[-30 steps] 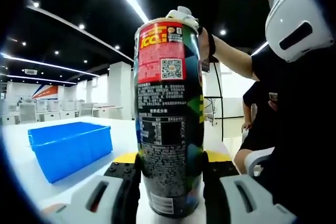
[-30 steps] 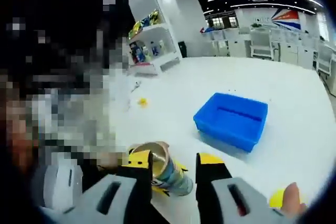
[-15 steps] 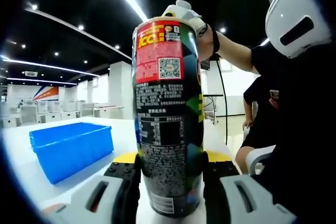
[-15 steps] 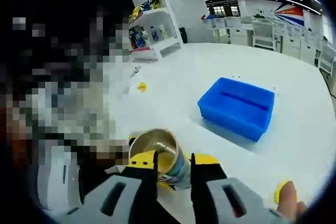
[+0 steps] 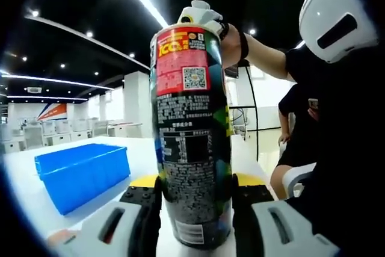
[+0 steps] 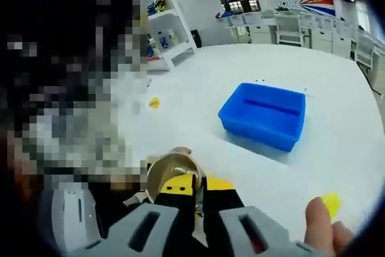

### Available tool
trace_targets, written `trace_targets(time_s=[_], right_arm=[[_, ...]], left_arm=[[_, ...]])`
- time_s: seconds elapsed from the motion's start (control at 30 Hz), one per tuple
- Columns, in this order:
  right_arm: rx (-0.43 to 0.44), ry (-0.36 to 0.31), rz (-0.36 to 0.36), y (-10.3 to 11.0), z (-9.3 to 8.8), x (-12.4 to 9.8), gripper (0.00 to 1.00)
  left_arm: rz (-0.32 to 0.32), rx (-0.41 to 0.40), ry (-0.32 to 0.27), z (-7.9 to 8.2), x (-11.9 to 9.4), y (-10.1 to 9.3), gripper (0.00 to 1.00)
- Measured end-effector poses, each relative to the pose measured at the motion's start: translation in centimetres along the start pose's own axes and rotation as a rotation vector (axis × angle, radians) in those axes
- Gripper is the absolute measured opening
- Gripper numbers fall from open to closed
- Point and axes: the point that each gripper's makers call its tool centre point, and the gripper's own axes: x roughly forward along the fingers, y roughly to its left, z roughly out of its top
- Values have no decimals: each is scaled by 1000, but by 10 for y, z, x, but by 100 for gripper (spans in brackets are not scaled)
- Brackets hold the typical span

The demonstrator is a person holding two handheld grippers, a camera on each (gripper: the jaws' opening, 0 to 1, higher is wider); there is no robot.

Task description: Open the lid of the chip container on the table, take out the chips, place them into the box in front of the container, and close the lid

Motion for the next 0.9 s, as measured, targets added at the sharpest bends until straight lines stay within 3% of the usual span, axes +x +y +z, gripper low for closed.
trace_targets(time_s=[0.23, 0.5, 0.67, 0.77, 0.9], right_arm=[[75, -63, -17, -20, -2, -6, 0], [194, -142, 2, -42, -12, -9, 0], [389, -199, 91, -59, -36, -6, 0], [378, -234, 102, -66, -50, -1, 0], [457, -291, 163, -68, -64, 8, 0]], left_arm=[[16, 1, -18, 5, -4, 4, 46], [-9, -24, -13, 10, -10, 6, 45], [-42, -10, 34, 11, -16, 5, 45], [-64, 6, 72, 9, -19, 4, 45], [-101, 34, 161, 4, -25, 5, 45]])
